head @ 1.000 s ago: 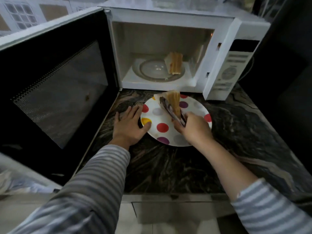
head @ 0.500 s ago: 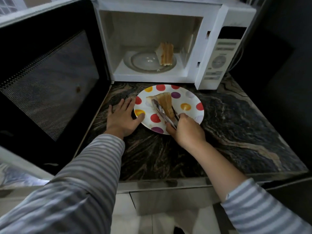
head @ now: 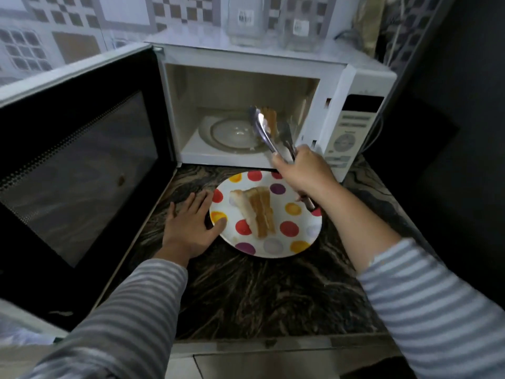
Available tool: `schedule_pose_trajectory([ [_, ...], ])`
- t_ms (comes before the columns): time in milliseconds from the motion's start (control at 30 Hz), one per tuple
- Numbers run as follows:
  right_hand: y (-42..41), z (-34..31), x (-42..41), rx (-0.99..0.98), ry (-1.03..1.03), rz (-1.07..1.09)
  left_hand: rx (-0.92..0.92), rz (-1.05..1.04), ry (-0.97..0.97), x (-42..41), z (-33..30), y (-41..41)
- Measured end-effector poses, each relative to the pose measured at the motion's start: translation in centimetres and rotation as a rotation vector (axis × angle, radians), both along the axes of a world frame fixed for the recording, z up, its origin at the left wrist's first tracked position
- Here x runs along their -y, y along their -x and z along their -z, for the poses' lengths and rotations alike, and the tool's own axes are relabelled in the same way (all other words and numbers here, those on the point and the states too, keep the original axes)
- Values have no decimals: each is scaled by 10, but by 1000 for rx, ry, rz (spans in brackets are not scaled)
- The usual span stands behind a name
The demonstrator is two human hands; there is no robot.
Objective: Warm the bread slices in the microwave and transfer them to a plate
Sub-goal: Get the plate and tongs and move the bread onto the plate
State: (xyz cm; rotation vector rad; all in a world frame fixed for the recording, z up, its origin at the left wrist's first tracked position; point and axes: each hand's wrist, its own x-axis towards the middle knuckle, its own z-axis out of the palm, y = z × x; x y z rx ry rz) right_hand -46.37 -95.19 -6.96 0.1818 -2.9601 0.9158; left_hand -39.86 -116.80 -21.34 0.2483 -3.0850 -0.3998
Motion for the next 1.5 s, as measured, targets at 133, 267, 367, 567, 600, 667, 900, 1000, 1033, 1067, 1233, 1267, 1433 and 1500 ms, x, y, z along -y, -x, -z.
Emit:
schedule_pose_trajectory([
  [133, 65, -4, 20, 12, -47, 61, -61, 4, -44, 2, 2, 0],
  [267, 119, 7, 38, 56, -47, 122, -90, 5, -49, 4, 3, 1],
  [367, 143, 14, 49, 115, -111, 97, -95, 5, -41, 5, 5, 3],
  [567, 167, 31, 64, 112, -150, 135, -99, 2, -42, 6, 8, 4],
  [600, 168, 33, 64, 102, -161, 150, -95, 3, -42, 6, 8, 4],
  [667, 169, 35, 66, 79, -171, 166, -94, 1, -44, 6, 7, 3],
  [900, 160, 29, 56, 57, -153, 82, -82, 0, -44, 6, 5, 3],
  [1000, 140, 27, 40, 35, -132, 36, -77, -3, -46, 4, 2, 3],
  [1033, 130, 28, 32, 23, -135, 18, -71, -5, -48, 3, 1, 3],
  [1067, 118, 28, 23, 13, -137, 0, -65, -5, -49, 3, 0, 2],
  [1233, 45, 36, -25, -33, -58, -43, -29, -3, -11, 3, 0, 3],
  [1267, 31, 39, -34, -31, -54, -37, -28, -3, -6, 3, 0, 3],
  [1433, -23, 61, -64, -6, -87, -6, -22, -2, 15, 2, 0, 3],
  [1500, -35, 72, -68, 10, -89, 4, -18, -1, 23, 1, 0, 3],
])
